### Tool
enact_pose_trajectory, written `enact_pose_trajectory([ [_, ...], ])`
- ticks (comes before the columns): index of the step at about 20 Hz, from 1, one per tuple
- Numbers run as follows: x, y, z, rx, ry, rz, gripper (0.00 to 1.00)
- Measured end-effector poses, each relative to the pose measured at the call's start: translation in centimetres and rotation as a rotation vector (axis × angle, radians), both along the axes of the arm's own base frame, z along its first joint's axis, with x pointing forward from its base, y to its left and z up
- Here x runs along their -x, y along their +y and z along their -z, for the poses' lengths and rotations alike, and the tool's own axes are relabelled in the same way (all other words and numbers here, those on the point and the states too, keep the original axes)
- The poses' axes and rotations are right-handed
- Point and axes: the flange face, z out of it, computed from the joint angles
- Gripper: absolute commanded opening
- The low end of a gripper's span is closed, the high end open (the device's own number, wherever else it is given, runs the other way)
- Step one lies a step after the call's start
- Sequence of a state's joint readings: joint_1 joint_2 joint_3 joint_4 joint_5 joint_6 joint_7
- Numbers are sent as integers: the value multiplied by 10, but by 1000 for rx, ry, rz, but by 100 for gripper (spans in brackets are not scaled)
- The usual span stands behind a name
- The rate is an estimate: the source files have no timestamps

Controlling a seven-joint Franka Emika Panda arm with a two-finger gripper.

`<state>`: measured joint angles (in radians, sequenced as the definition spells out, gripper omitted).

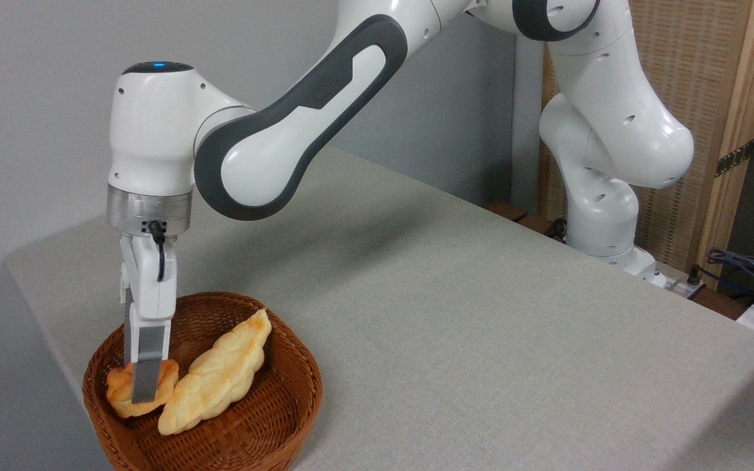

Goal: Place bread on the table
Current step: 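Close the gripper fingers around the small orange bun in the basket, then lift the orange bun out of the basket and carry it over the table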

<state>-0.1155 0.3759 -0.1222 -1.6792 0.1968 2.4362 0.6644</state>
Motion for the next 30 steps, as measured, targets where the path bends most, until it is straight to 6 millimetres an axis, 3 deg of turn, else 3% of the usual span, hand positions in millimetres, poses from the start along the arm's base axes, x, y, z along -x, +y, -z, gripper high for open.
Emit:
enact_pose_trajectory([
  [18, 0, 0, -2, 1, -4, -1, 26],
  [21, 4, 3, -14, -8, 7, -8, 26],
  [26, 17, 10, -52, 1, 18, -89, 30],
  [30, 36, 16, -78, -23, 86, -144, 35],
])
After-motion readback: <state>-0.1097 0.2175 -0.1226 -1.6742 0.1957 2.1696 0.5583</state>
